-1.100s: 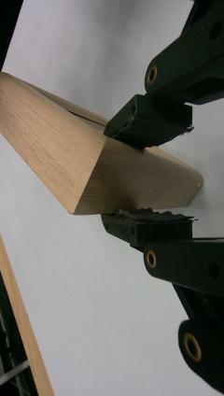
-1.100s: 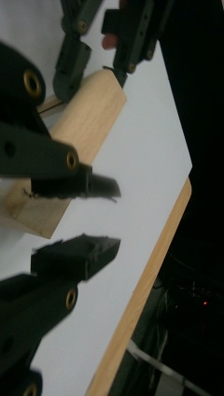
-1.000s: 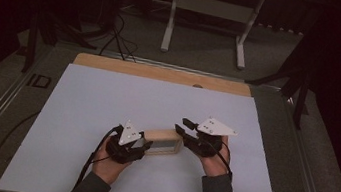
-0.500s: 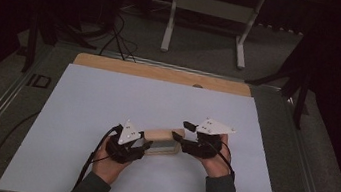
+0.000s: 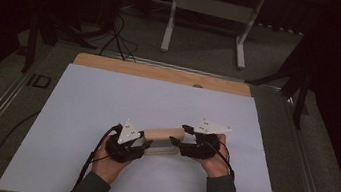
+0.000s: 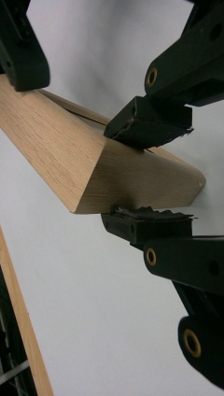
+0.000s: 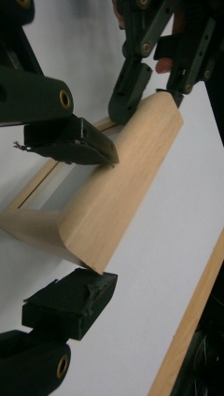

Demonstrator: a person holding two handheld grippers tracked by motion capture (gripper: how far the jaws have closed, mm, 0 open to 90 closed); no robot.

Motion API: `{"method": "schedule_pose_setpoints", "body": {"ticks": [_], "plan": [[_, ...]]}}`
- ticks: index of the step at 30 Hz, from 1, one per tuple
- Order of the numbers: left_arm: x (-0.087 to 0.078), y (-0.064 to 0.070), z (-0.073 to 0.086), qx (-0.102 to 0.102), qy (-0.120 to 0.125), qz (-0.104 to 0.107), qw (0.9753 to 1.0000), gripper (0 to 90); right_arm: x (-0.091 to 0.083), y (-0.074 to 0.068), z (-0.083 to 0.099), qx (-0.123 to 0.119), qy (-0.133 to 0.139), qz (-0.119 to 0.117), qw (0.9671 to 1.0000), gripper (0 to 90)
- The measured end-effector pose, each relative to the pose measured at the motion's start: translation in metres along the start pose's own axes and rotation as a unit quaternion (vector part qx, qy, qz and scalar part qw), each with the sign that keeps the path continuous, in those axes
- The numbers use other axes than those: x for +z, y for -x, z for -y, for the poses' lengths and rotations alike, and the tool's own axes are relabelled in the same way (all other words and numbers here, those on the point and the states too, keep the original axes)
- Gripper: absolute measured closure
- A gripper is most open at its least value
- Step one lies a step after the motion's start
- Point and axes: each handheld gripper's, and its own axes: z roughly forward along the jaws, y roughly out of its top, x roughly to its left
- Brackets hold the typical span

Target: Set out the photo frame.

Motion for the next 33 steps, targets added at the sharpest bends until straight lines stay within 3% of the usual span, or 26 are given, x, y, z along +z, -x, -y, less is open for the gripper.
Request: {"method": "schedule_pose_setpoints", "body": {"ticks": [8, 15, 33], "plan": [[0.0, -0.001, 0.0, -0.002, 0.0, 0.0, 1.0, 58.5, 0.006, 0.0, 0.005, 0.002, -0.012, -0.009, 0.9999, 31.9], [0.001, -0.001, -0.001, 0.0, 0.0, 0.001, 1.0, 58.6, 0.015, -0.001, 0.009, 0.0, -0.029, -0.001, 0.9996, 32.0], [0.001, -0.008, -0.004, 0.014, -0.008, 0.001, 0.9999, 58.7, 0.019, -0.005, 0.007, 0.002, -0.023, 0.017, 0.9996, 34.5]]}}
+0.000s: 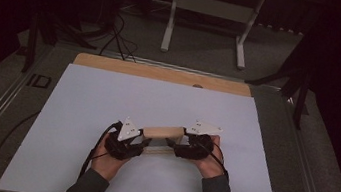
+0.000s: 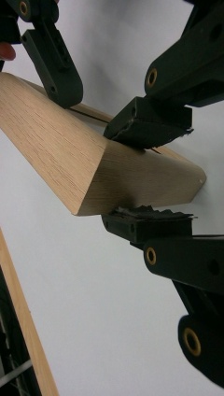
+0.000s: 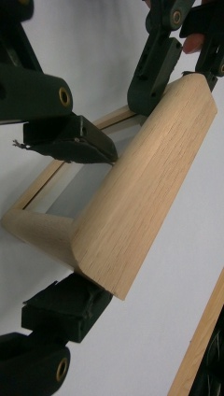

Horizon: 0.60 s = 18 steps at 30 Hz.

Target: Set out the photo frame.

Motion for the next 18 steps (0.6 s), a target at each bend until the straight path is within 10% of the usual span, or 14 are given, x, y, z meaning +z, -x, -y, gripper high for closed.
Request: {"method": "schedule_pose_setpoints", "body": {"ticks": [18], "plan": [[0.005, -0.018, -0.002, 0.013, 0.004, -0.006, 0.9999, 57.1, 0.011, -0.002, -0.006, 0.011, 0.005, 0.02, 0.9997, 36.5]]}}
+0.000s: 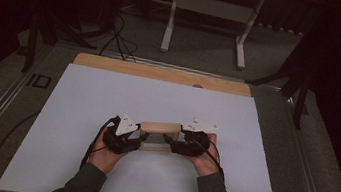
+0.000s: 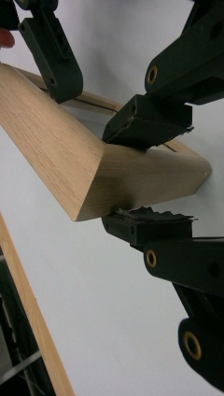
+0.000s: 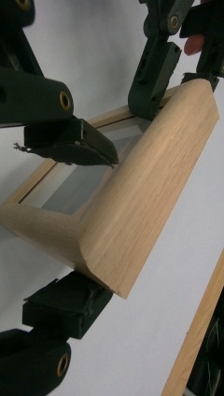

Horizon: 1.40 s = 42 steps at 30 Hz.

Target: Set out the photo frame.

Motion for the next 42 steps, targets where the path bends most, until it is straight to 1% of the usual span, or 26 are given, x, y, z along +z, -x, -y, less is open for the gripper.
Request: {"method": "schedule_pose_setpoints", "body": {"ticks": [6, 10, 15, 18, 23, 33, 42], "plan": [[0.003, -0.006, -0.001, -0.01, 0.005, 0.003, 0.9999, 56.9, 0.004, 0.002, -0.003, 0.002, -0.002, 0.007, 1.0, 37.0], [0.004, -0.01, -0.003, -0.007, -0.001, -0.004, 1.0, 56.8, 0.008, 0.002, -0.005, -0.002, -0.005, 0.012, 0.9999, 37.4], [0.006, -0.014, -0.006, -0.007, -0.006, -0.008, 0.9999, 56.7, 0.012, 0.004, -0.009, -0.005, -0.005, 0.012, 0.9999, 37.6], [0.007, -0.018, -0.006, -0.012, -0.003, -0.007, 0.9999, 56.5, 0.015, 0.006, -0.011, -0.001, -0.004, 0.012, 0.9999, 37.9], [0.009, -0.024, -0.008, -0.013, -0.005, -0.011, 0.9998, 55.7, 0.019, 0.007, -0.014, 0.006, -0.001, 0.013, 0.9999, 38.3], [0.012, -0.035, -0.011, -0.014, -0.009, -0.019, 0.9997, 53.9, 0.029, 0.007, -0.021, 0.008, -0.002, 0.018, 0.9998, 38.6], [0.015, -0.042, -0.012, -0.023, -0.005, -0.02, 0.9995, 53.2, 0.034, 0.01, -0.024, 0.013, -0.002, 0.019, 0.9997, 38.7]]}}
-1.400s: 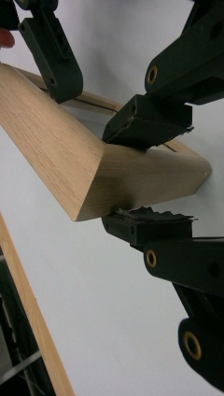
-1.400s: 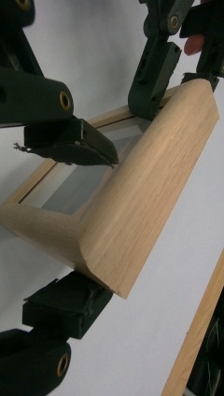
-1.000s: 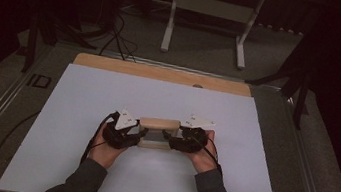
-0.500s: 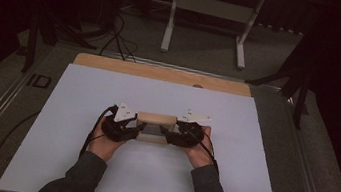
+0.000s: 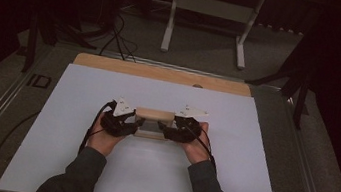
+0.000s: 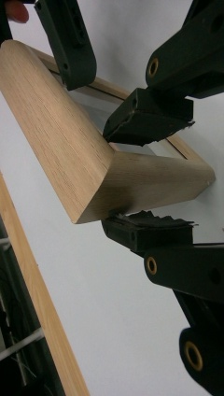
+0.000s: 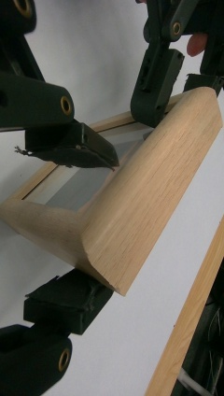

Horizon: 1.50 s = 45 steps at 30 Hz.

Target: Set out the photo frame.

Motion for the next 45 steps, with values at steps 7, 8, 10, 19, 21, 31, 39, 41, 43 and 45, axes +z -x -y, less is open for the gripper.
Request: {"method": "schedule_pose_setpoints", "body": {"ticks": [7, 8, 10, 19, 21, 31, 39, 41, 43, 45], "plan": [[0.002, -0.002, -0.002, -0.006, 0.0, -0.004, 1.0, 52.5, 0.002, 0.003, -0.002, 0.001, -0.003, 0.0, 1.0, 39.1], [0.002, -0.002, -0.002, -0.007, 0.0, -0.005, 1.0, 52.5, 0.003, 0.003, -0.002, 0.004, -0.002, -0.001, 1.0, 39.2], [0.002, -0.003, -0.002, -0.007, -0.002, -0.008, 0.9999, 52.5, 0.004, 0.004, -0.003, 0.008, 0.0, -0.004, 1.0, 39.2], [0.001, -0.008, -0.001, -0.017, 0.001, -0.011, 0.9998, 52.0, 0.01, 0.003, -0.006, 0.005, 0.0, -0.007, 1.0, 38.6], [0.001, -0.008, -0.001, -0.019, 0.001, -0.01, 0.9998, 51.8, 0.01, 0.004, -0.006, 0.006, 0.001, -0.009, 0.9999, 38.7], [0.001, -0.009, 0.001, -0.024, 0.002, -0.008, 0.9997, 52.0, 0.009, 0.01, 0.0, 0.007, 0.004, -0.022, 0.9997, 44.4], [0.008, -0.013, 0.004, -0.035, -0.003, -0.01, 0.9993, 53.5, 0.012, 0.014, 0.005, 0.014, -0.003, -0.013, 0.9998, 49.6], [0.01, -0.014, 0.004, -0.037, -0.005, -0.011, 0.9993, 53.7, 0.014, 0.014, 0.006, 0.016, -0.004, -0.012, 0.9998, 49.5], [0.01, -0.014, 0.005, -0.037, -0.007, -0.012, 0.9992, 54.0, 0.014, 0.014, 0.006, 0.017, -0.006, -0.011, 0.9998, 49.4], [0.013, -0.015, 0.006, -0.037, -0.013, -0.014, 0.9991, 56.1, 0.017, 0.014, 0.008, 0.017, -0.014, -0.006, 0.9997, 49.1]]}}
